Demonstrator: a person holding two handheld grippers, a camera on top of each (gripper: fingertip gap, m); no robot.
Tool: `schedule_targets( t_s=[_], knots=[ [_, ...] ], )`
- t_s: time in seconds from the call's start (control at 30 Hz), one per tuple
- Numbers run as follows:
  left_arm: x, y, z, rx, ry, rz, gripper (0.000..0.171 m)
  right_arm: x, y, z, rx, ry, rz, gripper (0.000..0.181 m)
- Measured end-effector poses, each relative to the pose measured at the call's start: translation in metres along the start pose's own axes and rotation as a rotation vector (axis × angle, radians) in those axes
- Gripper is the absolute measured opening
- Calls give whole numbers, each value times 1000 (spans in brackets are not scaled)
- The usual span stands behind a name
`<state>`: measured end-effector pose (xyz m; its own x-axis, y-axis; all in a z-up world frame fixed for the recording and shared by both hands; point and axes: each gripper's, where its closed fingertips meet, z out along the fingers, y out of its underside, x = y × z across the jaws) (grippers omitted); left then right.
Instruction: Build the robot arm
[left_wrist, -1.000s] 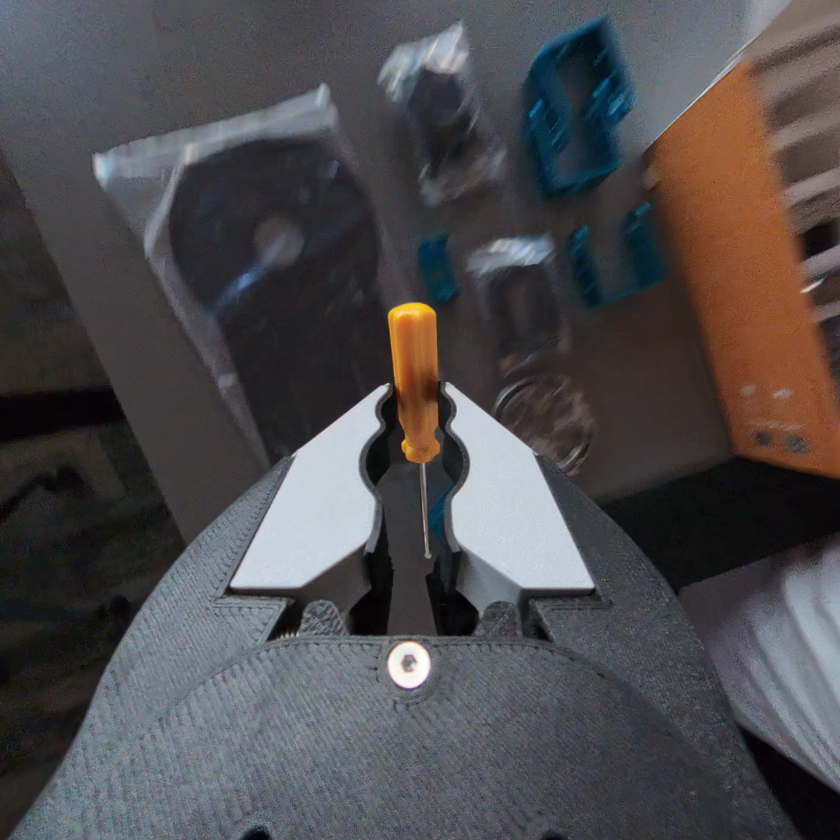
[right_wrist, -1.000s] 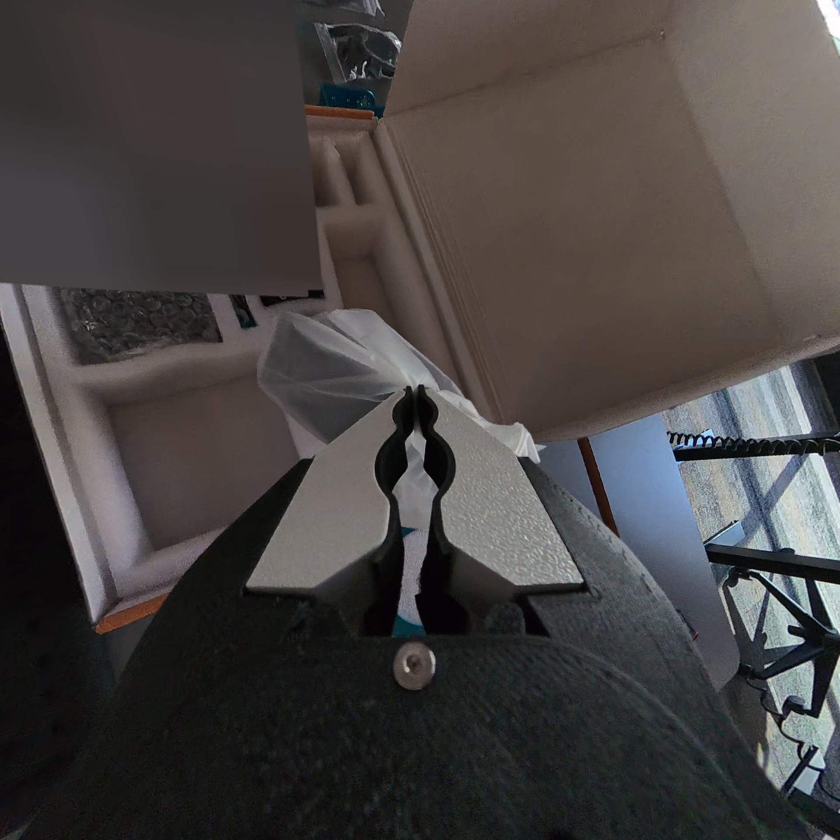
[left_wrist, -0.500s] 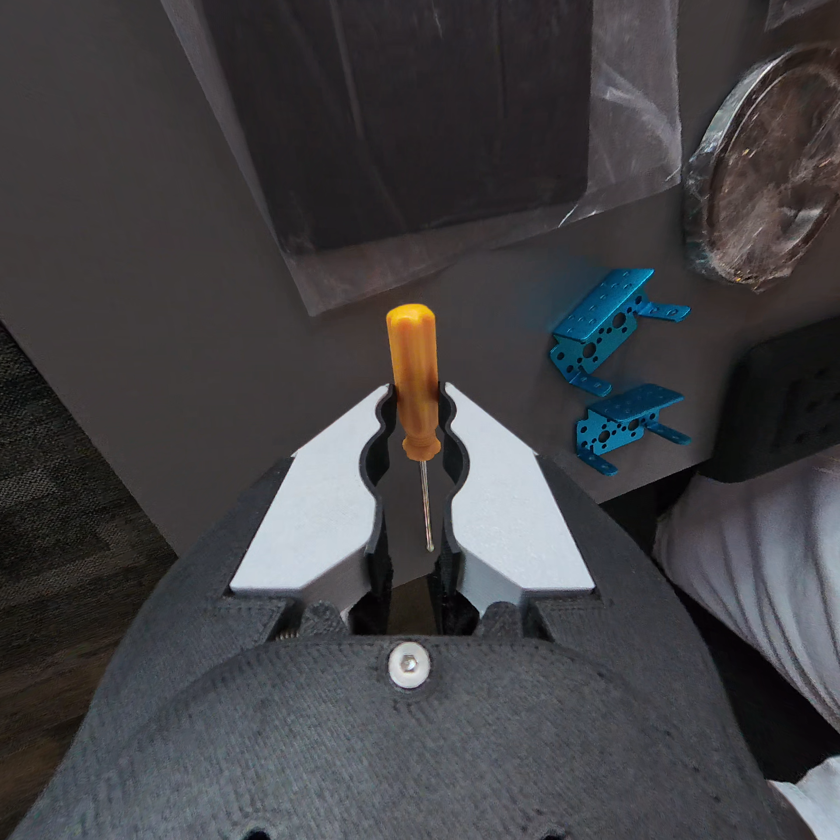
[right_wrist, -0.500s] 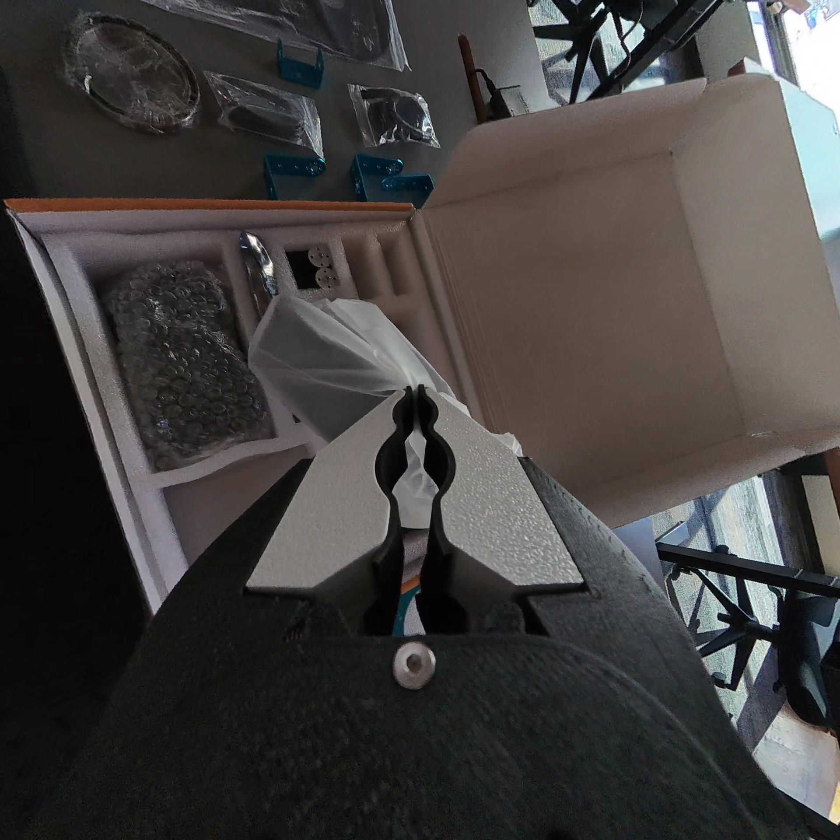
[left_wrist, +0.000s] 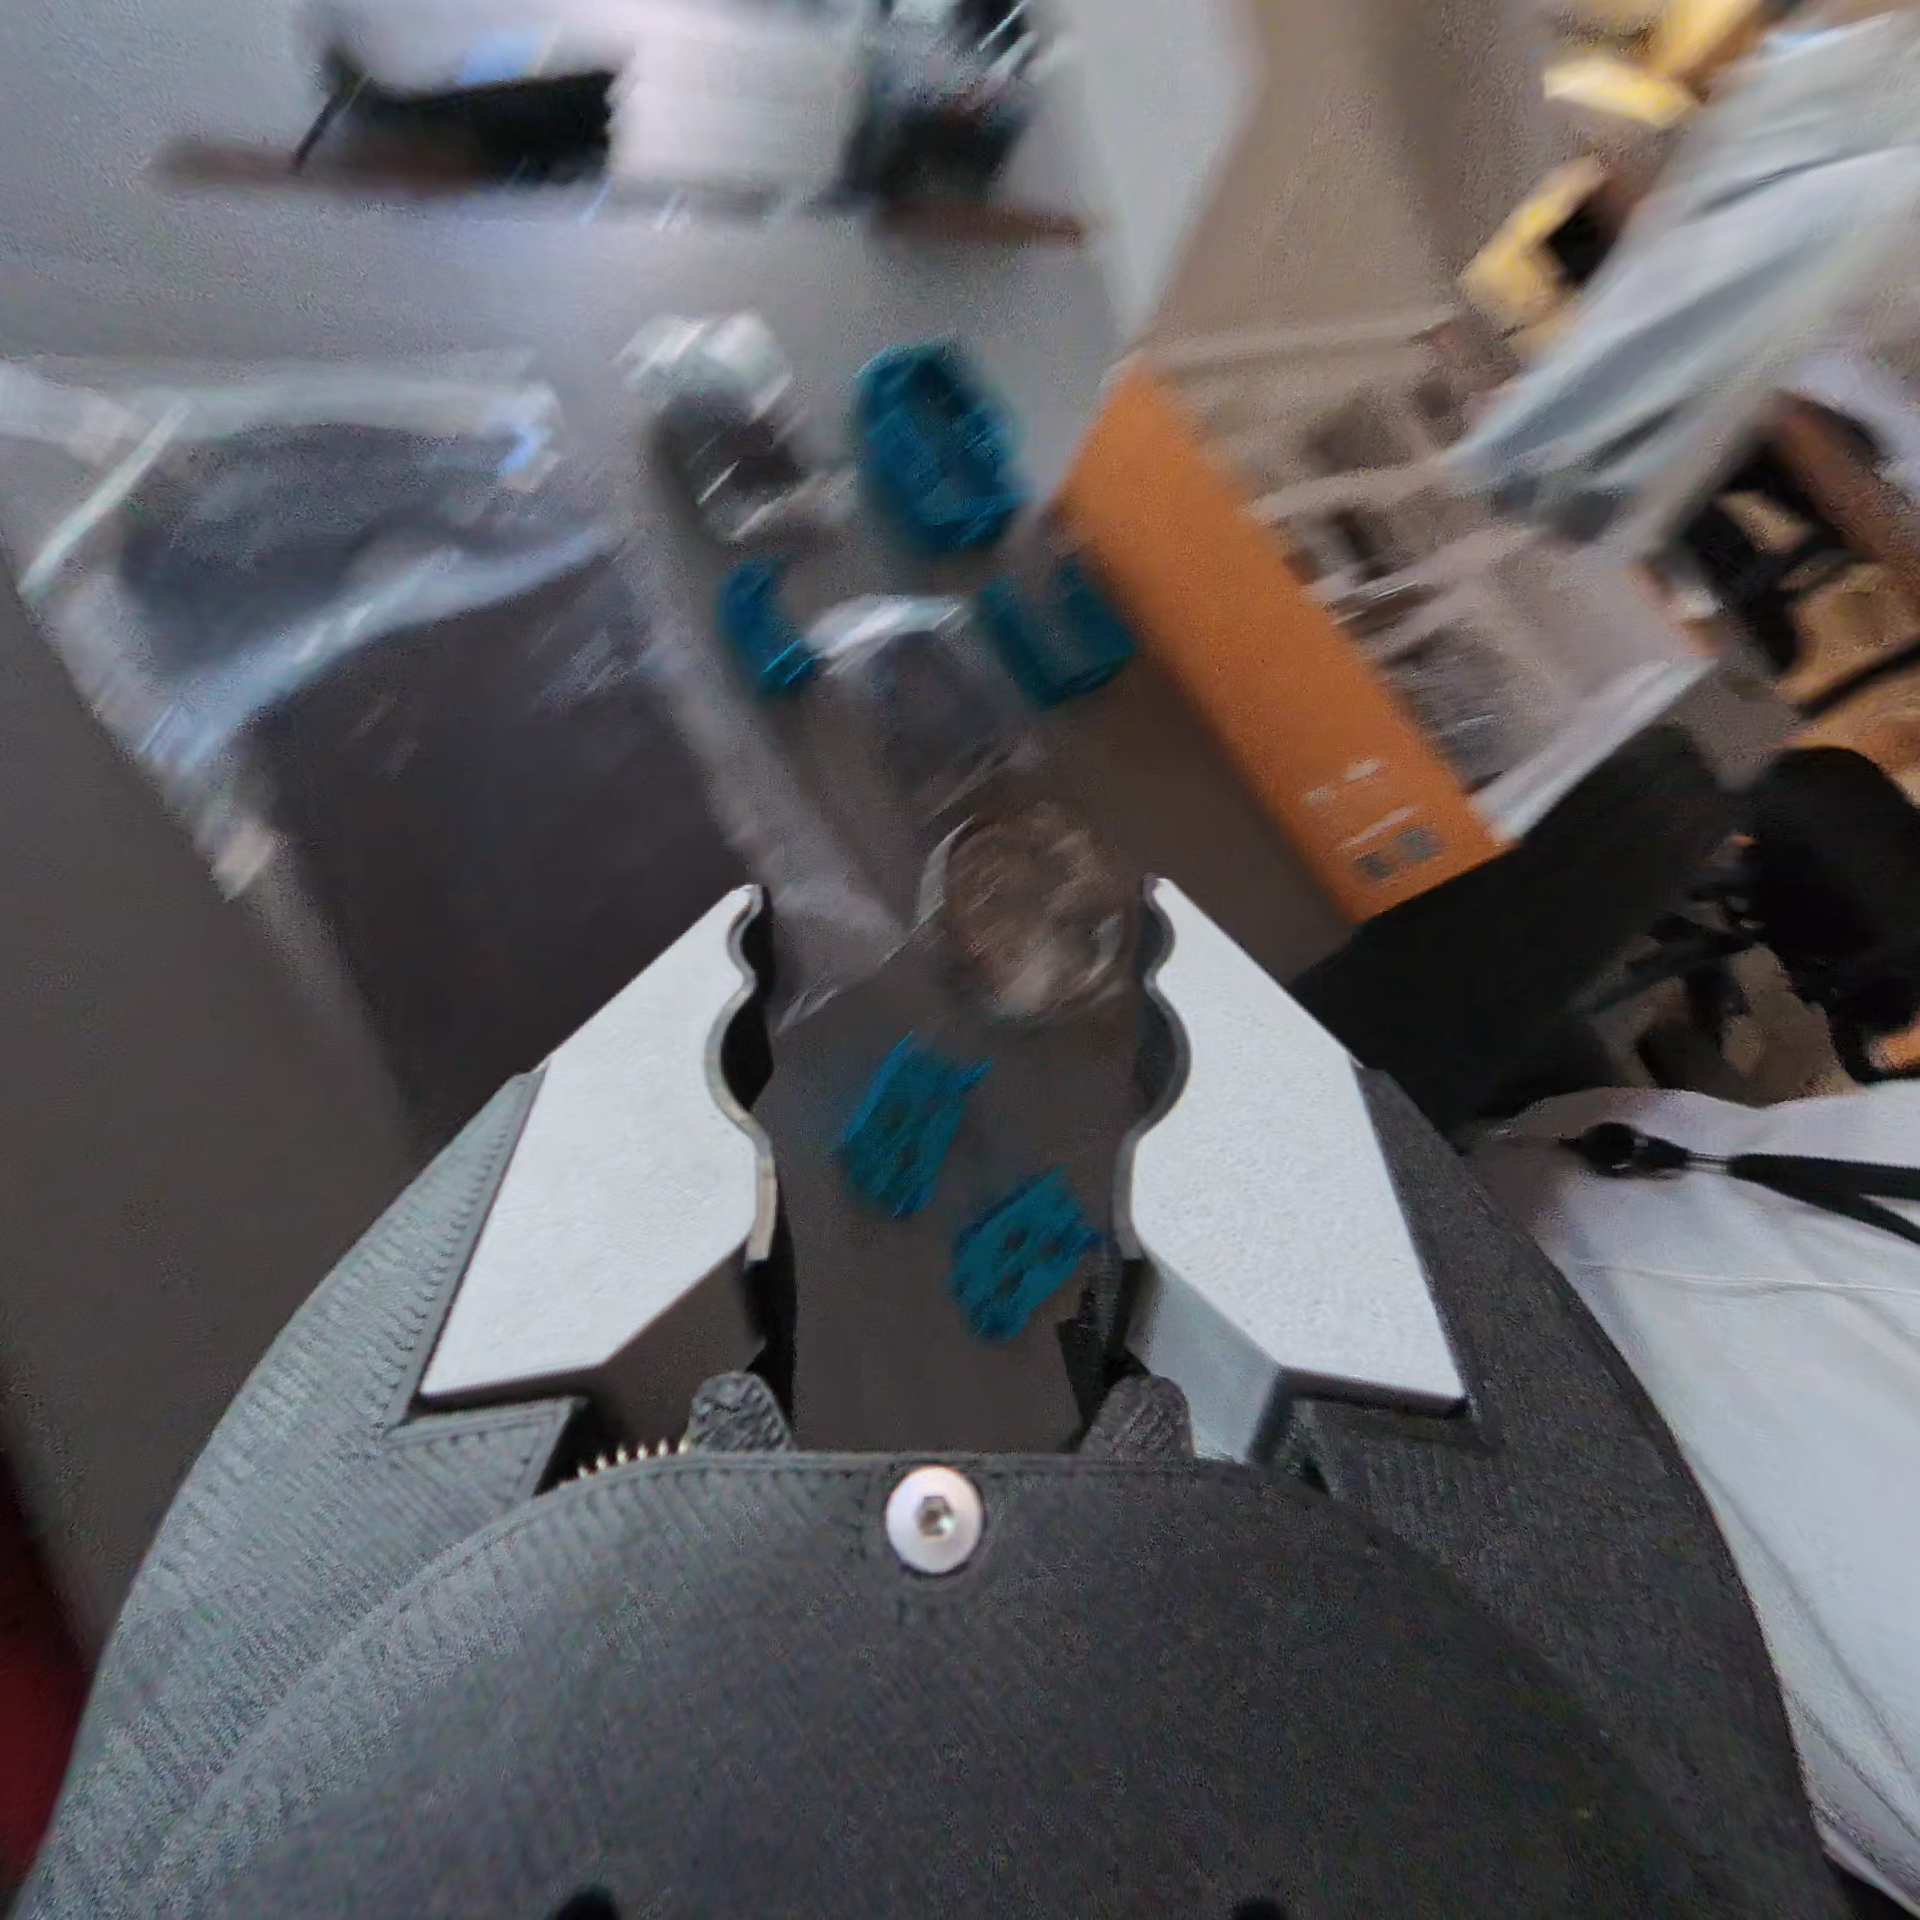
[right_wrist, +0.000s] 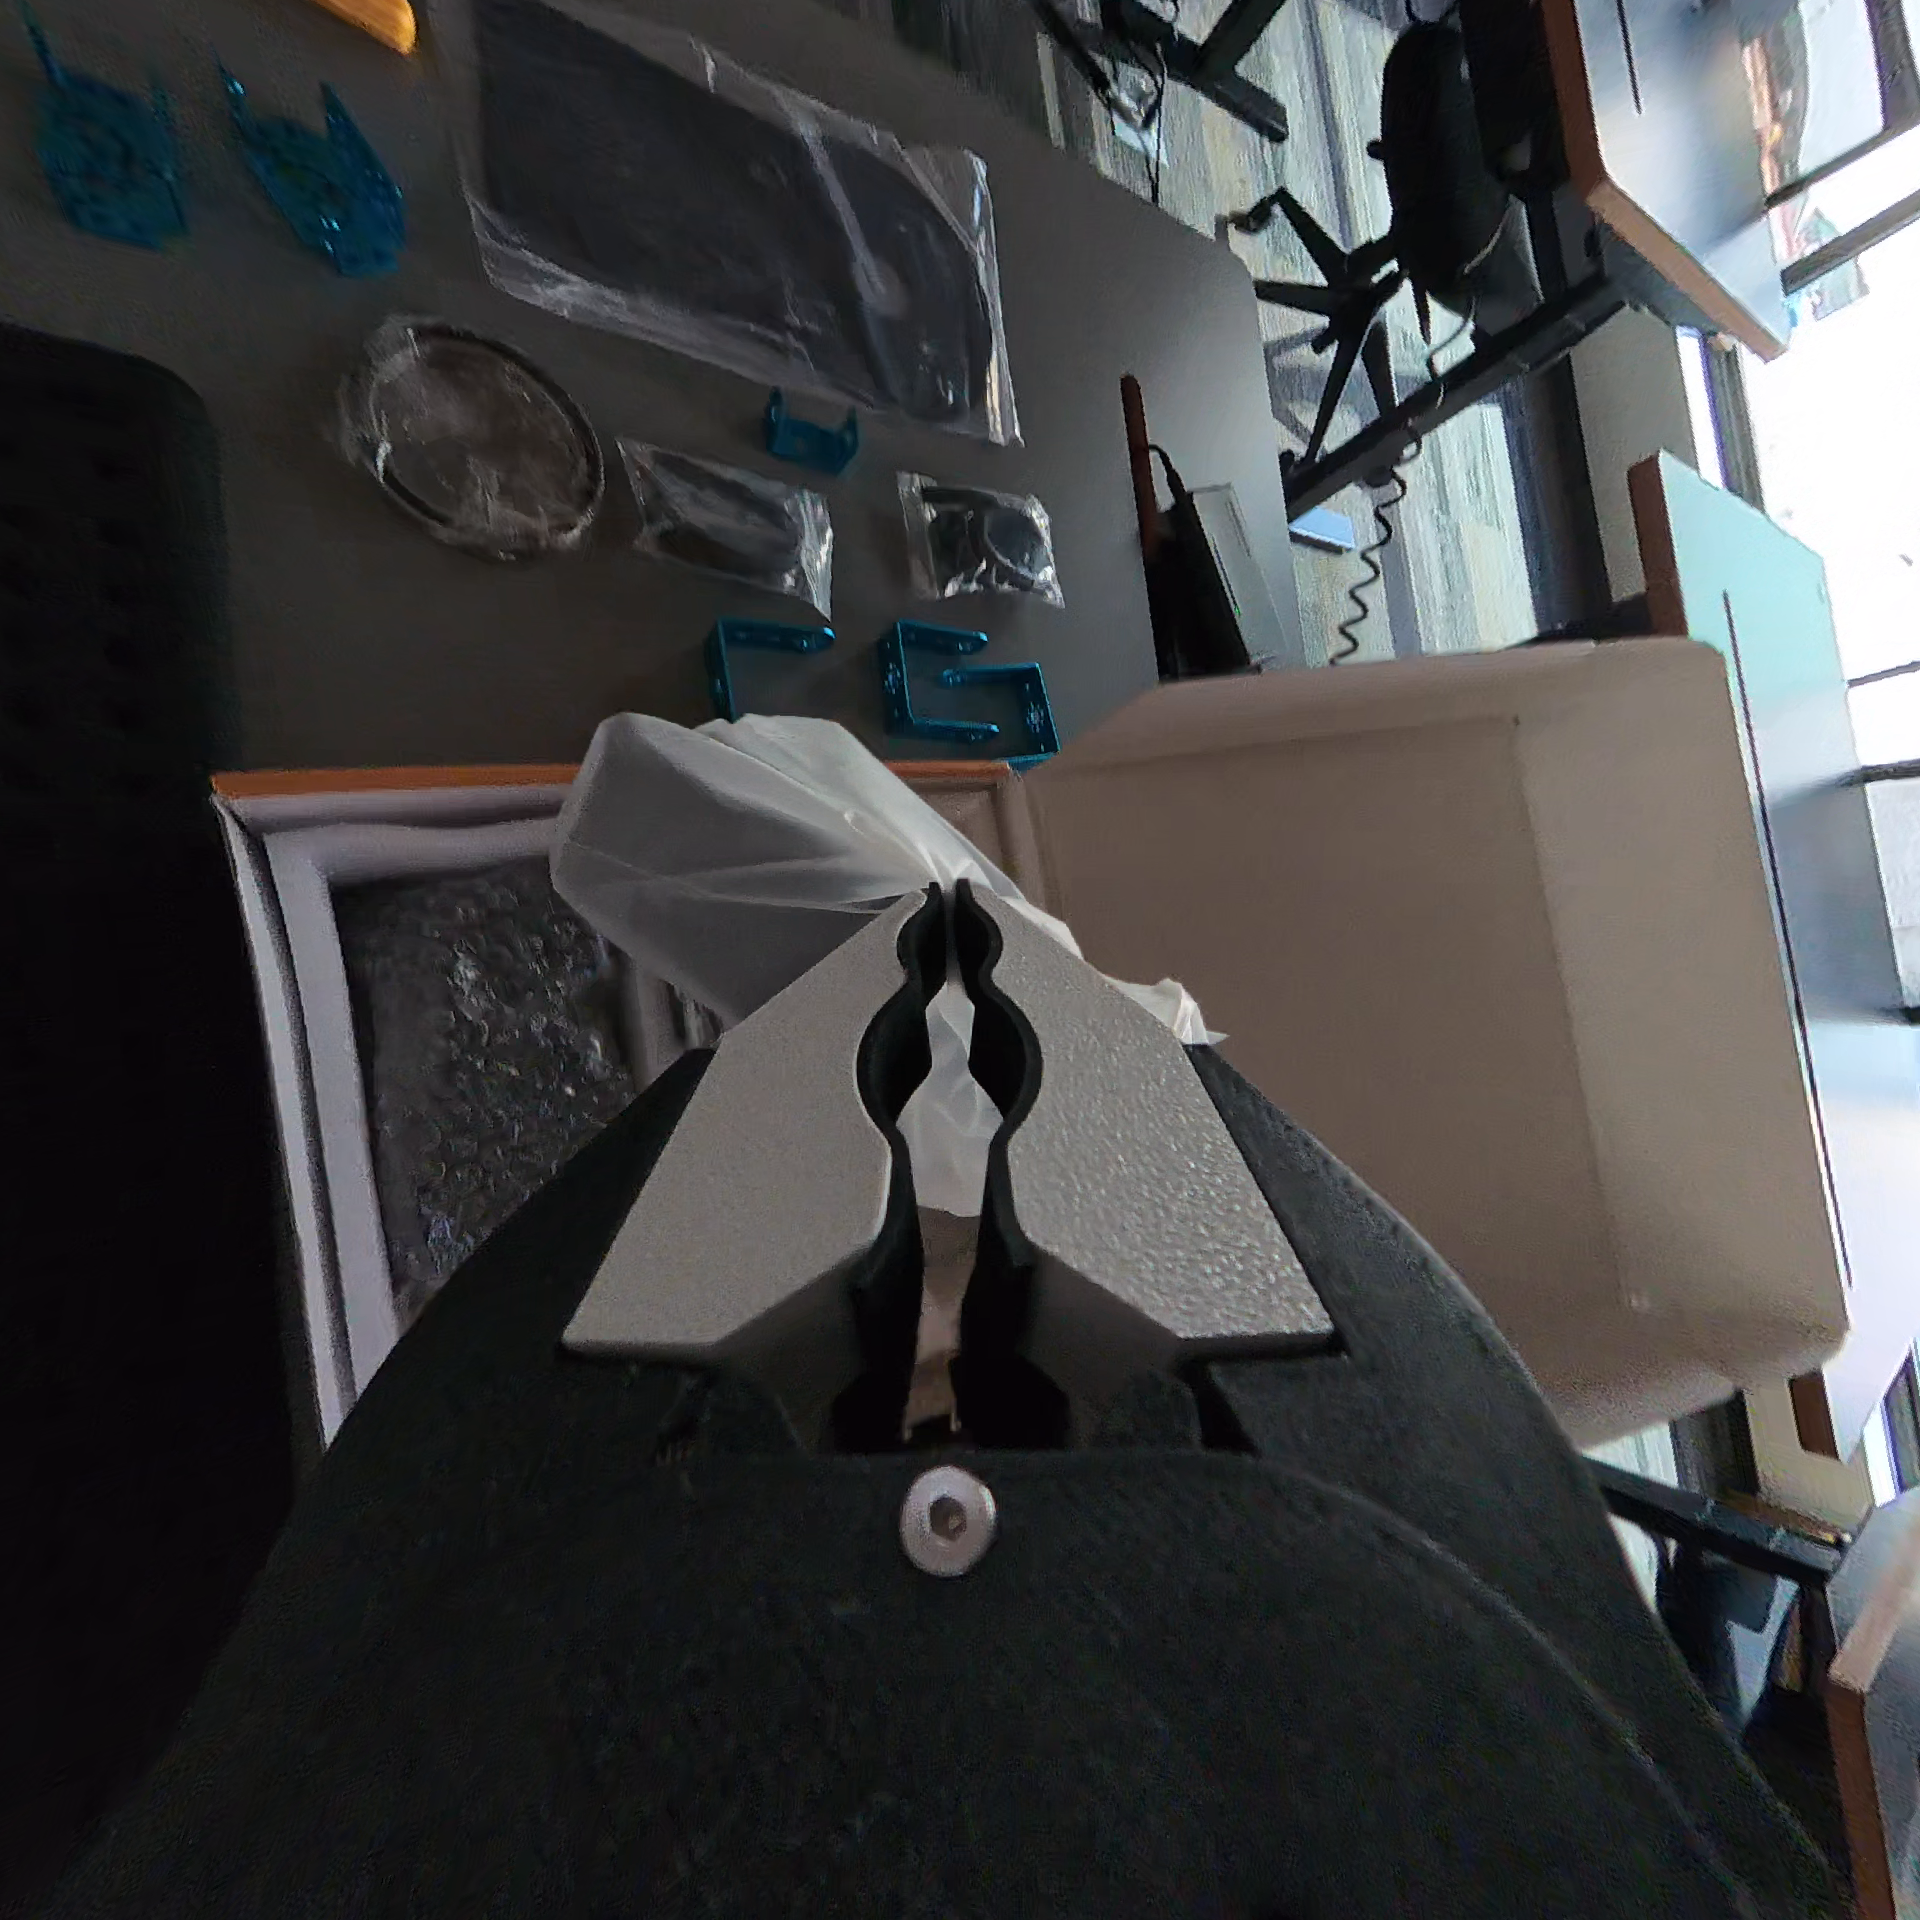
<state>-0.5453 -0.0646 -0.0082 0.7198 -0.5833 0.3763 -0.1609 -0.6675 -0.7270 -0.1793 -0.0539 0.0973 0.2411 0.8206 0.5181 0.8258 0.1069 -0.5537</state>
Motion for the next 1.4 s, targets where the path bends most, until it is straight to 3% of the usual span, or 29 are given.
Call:
schedule_targets(
  t_s=[0.07, 0.17, 0.27, 0.33, 0.43, 0.53, 0.63, 0.73, 0.87, 1.07, 1.17, 1.23, 1.3, 1.4],
  knots=[
    [69, -30, 16, 100, 127, 175, 90, -6, -19, 14, 39, -20, -15, 0],
    [157, -54, 65, 110, 201, 459, 118, -17, -44, 36, 80, -49, -49, 0],
    [192, -61, 119, -1, 172, 663, 137, -29, -64, 56, 107, -73, -89, 0],
    [191, -60, 145, -90, 185, 711, 134, -36, -74, 65, 112, -80, -130, 0],
    [181, -48, 164, -239, 336, 592, 133, -44, -84, 69, 116, -74, -246, 0],
    [195, -42, 158, -270, 647, 396, 98, -49, -88, 66, 130, -57, -343, 0],
    [214, -41, 156, -234, 852, 285, 85, -50, -89, 61, 159, -44, -399, 0],
    [219, -36, 167, -223, 842, 311, 71, -50, -82, 62, 129, -61, -411, 0],
    [219, -37, 180, -177, 781, 233, 68, -45, -72, 71, 67, -114, -390, 0],
    [233, -19, 172, -70, 940, -176, 67, -65, -72, 91, -57, -487, -393, 0],
    [225, -23, 160, 53, 1019, -344, 67, -69, -91, 110, -77, -570, -367, 5],
    [215, -24, 153, 117, 1023, -372, 66, -67, -106, 118, -44, -578, -379, 18],
    [204, -25, 144, 167, 1004, -374, 67, -62, -125, 121, 32, -560, -365, 42],
    [182, -29, 122, 235, 986, -384, 66, -50, -157, 108, 246, -501, -276, 71]
  ],
)
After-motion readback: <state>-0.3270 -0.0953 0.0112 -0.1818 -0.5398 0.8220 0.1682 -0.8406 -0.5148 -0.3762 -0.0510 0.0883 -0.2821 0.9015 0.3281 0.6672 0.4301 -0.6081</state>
